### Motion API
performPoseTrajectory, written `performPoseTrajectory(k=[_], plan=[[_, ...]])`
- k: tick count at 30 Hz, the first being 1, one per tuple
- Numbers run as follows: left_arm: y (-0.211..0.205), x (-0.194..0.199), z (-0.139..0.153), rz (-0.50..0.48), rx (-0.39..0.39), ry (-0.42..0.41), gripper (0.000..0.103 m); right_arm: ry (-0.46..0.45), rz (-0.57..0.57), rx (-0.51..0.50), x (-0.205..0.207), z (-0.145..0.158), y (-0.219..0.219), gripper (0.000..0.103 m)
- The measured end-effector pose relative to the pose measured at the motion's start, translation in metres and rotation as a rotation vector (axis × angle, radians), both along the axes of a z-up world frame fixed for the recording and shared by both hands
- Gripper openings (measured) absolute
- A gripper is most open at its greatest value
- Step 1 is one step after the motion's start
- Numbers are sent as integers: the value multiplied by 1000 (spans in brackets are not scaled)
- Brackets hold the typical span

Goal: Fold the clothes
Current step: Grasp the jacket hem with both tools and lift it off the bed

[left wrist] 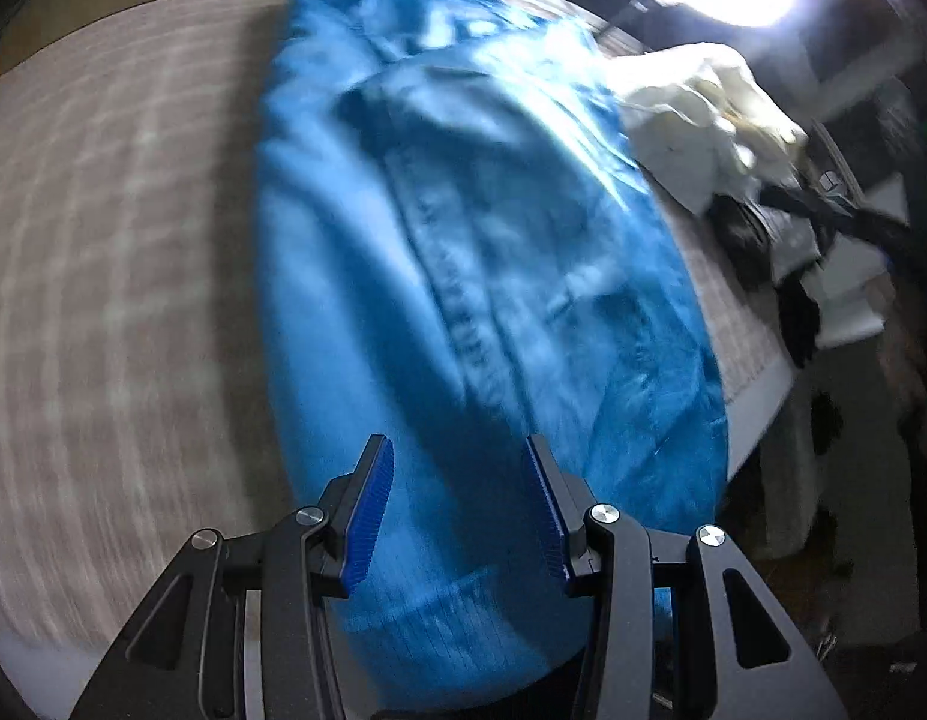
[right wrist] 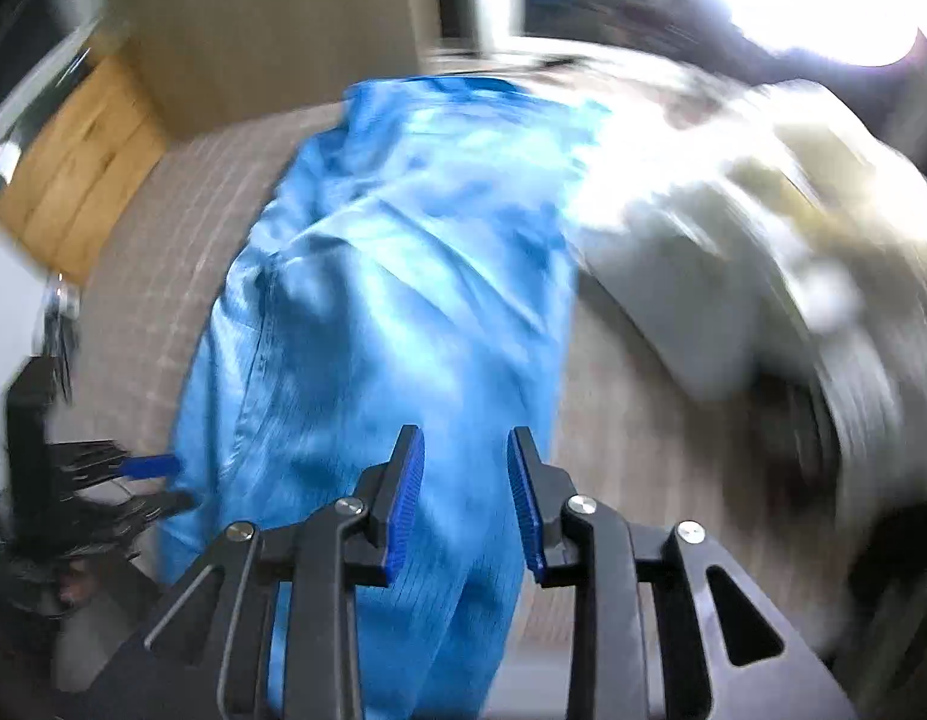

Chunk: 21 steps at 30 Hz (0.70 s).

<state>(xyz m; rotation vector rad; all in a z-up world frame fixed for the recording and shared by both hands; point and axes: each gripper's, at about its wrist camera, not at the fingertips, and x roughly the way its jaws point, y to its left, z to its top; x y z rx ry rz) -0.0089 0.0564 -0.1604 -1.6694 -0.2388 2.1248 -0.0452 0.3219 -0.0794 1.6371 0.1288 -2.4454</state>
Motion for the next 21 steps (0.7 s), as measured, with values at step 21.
performPoseTrajectory(k=[21], plan=[[43,172,-47,600,21,-91,42,103,551,211,-64,-62,-46,29]])
